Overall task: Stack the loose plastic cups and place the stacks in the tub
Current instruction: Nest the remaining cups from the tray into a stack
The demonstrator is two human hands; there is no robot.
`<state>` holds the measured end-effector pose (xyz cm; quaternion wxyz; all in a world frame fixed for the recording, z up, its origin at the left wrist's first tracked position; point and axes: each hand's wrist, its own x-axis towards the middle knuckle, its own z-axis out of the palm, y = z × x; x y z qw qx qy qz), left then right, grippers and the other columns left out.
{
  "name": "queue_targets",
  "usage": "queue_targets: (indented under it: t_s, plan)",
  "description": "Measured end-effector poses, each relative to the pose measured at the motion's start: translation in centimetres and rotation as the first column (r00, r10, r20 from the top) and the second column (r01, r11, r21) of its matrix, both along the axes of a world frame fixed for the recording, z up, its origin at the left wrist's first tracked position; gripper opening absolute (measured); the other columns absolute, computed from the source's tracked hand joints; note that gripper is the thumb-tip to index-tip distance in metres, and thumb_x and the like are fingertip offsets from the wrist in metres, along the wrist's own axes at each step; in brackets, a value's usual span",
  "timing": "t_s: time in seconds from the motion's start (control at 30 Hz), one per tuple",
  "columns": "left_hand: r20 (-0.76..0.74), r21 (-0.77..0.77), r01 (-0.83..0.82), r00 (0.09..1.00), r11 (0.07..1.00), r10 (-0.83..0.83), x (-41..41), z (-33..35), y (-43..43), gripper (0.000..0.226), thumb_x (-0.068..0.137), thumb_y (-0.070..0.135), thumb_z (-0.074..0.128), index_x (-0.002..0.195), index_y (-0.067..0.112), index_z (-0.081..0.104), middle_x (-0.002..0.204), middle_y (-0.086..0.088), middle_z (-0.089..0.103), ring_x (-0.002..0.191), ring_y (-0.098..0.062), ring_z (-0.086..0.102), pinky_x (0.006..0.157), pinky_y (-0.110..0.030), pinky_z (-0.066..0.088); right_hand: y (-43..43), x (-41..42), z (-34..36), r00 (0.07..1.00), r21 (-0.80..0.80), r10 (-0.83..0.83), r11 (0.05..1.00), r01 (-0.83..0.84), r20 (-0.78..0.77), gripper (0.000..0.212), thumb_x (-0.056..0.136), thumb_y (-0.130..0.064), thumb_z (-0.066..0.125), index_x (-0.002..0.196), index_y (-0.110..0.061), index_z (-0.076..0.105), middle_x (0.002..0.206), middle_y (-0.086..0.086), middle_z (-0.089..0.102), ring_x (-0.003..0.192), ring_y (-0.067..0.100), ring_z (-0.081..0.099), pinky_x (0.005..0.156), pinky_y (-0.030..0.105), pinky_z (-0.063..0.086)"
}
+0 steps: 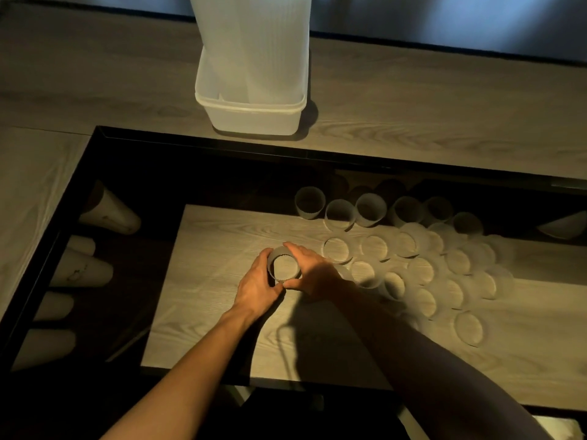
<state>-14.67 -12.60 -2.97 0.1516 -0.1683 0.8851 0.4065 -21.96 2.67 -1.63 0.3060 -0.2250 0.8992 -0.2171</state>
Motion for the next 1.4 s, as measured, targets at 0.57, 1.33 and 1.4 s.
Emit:
queue_targets:
  t_s: [0.57,1.33,1.4]
  plan:
    - [-0.265,-0.012,0.103,0.959,0.995,-0.103,-0.4,4.8,4.7,0.079,0.079,0.039,0.081,0.145,0.025,0.041,0.141,0.006,0.048,0.121,-0.002,0.043,0.103,-0.024,0.04,7.3,0.2,5.9,0.972,-0.075,0.034,0.996,-0.052,-0.233,0.093,0.084,-0.044,0.074,0.158,-0.023,0.021,0.158,0.002,0.032,0.143,0.02,0.034,0.118,0.039,0.031]
    - [-0.093,0.007,0.121,0.988,0.993,-0.119,1.5,2.8,10.5,0.077,0.072,0.049,0.082,0.135,0.031,0.041,0.133,0.012,0.05,0.115,-0.007,0.053,0.094,-0.024,0.045,12.1,1.9,1.8,0.977,-0.015,0.074,0.997,-0.079,-0.198,0.089,0.076,-0.043,0.079,0.15,-0.012,0.041,0.144,0.008,0.052,0.13,0.027,0.05,0.11,0.04,0.039]
    - [-0.05,0.022,0.129,0.991,0.991,-0.128,1.6,2.1,10.6,0.079,0.073,0.04,0.084,0.137,0.036,0.038,0.134,0.012,0.052,0.116,-0.008,0.055,0.093,-0.024,0.044,11.8,2.2,1.1,0.965,0.004,0.097,0.995,-0.099,-0.244,0.086,0.075,-0.049,0.073,0.148,-0.012,0.046,0.14,0.008,0.056,0.126,0.027,0.053,0.105,0.038,0.037]
